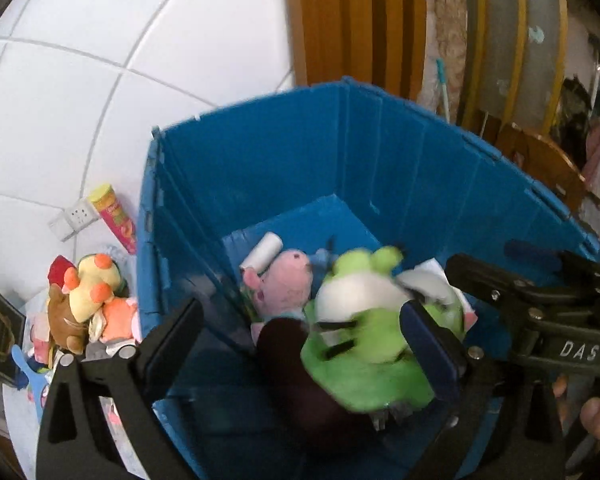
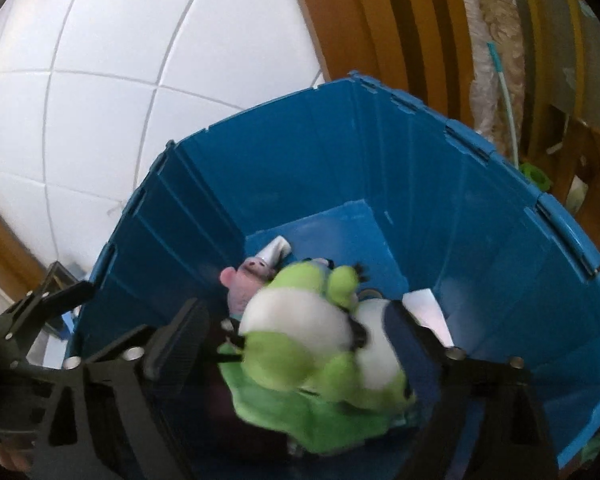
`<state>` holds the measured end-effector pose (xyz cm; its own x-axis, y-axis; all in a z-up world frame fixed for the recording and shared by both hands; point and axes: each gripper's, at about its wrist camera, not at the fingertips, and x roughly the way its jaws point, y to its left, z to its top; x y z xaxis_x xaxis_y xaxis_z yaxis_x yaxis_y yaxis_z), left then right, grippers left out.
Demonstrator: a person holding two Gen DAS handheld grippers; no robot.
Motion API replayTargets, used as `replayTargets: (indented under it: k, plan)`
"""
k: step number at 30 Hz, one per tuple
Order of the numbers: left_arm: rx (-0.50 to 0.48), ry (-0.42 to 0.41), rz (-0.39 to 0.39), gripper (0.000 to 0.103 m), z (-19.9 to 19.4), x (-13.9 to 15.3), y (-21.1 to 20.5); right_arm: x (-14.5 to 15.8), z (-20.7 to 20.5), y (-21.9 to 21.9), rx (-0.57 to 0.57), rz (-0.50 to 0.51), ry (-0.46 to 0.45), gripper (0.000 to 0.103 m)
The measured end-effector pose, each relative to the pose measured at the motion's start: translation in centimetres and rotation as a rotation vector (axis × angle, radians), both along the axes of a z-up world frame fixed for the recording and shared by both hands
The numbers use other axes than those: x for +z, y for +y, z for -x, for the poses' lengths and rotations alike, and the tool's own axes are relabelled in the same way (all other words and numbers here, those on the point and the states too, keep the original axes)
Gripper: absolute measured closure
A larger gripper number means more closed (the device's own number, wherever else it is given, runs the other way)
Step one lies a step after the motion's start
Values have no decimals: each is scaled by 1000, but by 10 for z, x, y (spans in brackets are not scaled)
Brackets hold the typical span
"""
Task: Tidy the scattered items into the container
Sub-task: 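Open both tools to drop the plushes into the crate, then withdraw, then reach both tools back toward the pink tissue pack and Kotex pack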
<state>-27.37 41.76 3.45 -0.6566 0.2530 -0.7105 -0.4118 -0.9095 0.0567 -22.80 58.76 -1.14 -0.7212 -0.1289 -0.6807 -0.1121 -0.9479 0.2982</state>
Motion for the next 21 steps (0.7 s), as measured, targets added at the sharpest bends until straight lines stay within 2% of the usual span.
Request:
replayTargets:
  k: [4, 6, 8, 14, 21]
  plan:
    - [17, 72, -14, 3, -16, 18, -28, 12, -3, -6, -24, -16, 35, 0]
    - [61, 107, -17, 3, -23, 25, -52, 23, -8, -18, -18, -5, 73, 0]
    - [115, 109, -21, 3, -27, 24, -77, 33, -13, -34, -10, 3, 111, 0]
    - [295, 131, -16, 2, -45, 6, -173, 57, -23, -99, 69, 11, 191, 0]
    - [433, 113, 11, 2, -67, -29, -284, 58, -30, -206, 210, -33, 226, 0]
